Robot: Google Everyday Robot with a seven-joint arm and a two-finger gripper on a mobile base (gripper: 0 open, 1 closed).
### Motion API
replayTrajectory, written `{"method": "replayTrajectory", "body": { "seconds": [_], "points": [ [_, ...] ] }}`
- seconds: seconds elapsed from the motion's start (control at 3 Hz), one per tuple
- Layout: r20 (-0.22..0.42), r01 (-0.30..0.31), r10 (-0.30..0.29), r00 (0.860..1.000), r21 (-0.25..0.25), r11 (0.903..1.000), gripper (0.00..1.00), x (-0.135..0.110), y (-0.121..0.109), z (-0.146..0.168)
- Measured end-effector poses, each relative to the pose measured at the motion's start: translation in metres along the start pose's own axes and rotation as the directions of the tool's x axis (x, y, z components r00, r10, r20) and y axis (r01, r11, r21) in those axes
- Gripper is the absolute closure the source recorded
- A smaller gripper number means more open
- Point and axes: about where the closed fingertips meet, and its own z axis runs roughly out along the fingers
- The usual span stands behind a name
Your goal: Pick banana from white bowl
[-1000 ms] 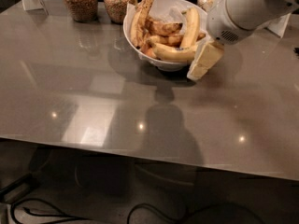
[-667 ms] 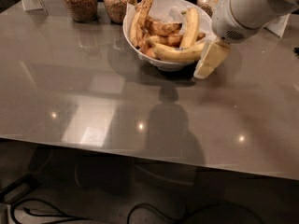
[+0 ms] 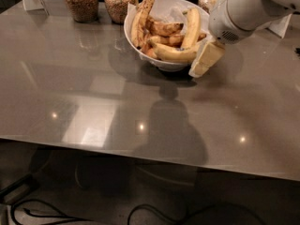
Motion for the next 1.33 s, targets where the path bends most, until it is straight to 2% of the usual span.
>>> {"method": "replayTrajectory", "body": {
  "seconds": [0.33, 0.67, 1.0, 1.33],
  "points": [
    [0.035, -0.067, 0.067, 0.997, -0.019, 0.9976, 0.02, 0.006, -0.004, 0.020],
    [0.045, -0.113, 0.115, 0.992, -0.053, 0.9922, 0.18, 0.013, -0.001, 0.036],
    [0.044, -0.145, 0.149, 0.988, -0.084, 0.9858, 0.30, 0.021, 0.005, 0.047],
    [0.043, -0.163, 0.168, 0.985, -0.101, 0.9815, 0.30, 0.026, 0.008, 0.054]
  ]
}}
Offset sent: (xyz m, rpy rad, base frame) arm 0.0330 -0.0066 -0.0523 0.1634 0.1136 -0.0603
